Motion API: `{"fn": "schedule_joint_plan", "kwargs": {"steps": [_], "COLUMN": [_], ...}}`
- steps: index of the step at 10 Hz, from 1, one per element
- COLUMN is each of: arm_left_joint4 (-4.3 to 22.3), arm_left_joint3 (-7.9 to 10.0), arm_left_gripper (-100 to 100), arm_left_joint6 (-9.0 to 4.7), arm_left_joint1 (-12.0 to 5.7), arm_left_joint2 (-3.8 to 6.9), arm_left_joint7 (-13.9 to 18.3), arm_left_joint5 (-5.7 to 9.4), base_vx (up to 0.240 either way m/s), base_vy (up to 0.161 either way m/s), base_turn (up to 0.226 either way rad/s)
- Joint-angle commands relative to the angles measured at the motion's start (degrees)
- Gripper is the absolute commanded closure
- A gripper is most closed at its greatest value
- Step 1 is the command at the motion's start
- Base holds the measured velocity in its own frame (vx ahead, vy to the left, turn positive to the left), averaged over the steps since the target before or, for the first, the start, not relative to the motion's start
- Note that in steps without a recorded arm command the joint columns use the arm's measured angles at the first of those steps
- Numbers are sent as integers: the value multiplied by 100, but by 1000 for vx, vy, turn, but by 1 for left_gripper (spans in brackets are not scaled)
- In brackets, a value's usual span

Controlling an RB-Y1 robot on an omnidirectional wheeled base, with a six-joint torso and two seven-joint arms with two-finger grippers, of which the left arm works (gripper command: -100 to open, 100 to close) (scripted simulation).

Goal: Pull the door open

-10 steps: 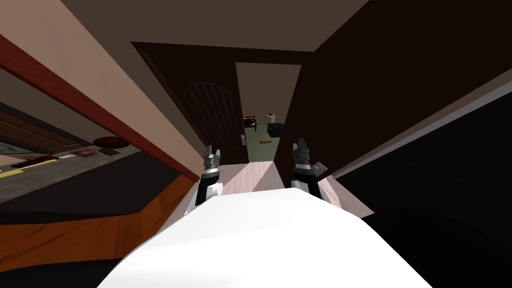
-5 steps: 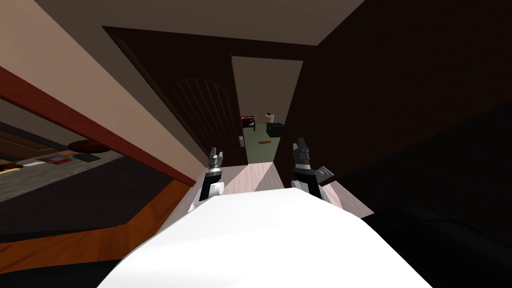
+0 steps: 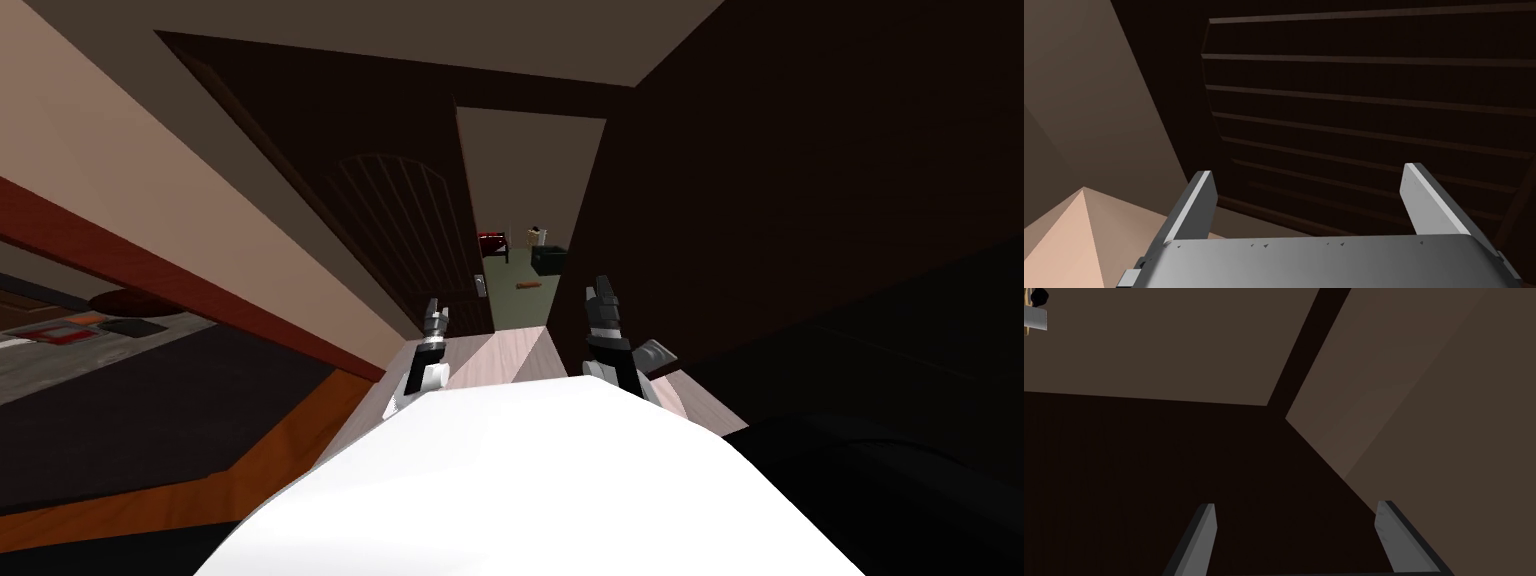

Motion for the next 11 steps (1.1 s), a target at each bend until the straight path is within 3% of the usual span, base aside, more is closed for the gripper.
{"fn": "schedule_joint_plan", "kwargs": {"steps": [1, 11], "arm_left_joint4": [231, 1361], "arm_left_joint3": [5, 72], "arm_left_gripper": [-100, -100], "arm_left_joint6": [52, 389], "arm_left_joint1": [-116, -601], "arm_left_joint2": [-8, 17], "arm_left_joint7": [-19, -5], "arm_left_joint5": [-13, -30], "base_vx": [99, 100], "base_vy": [-5, 0], "base_turn": [-44, -36]}}
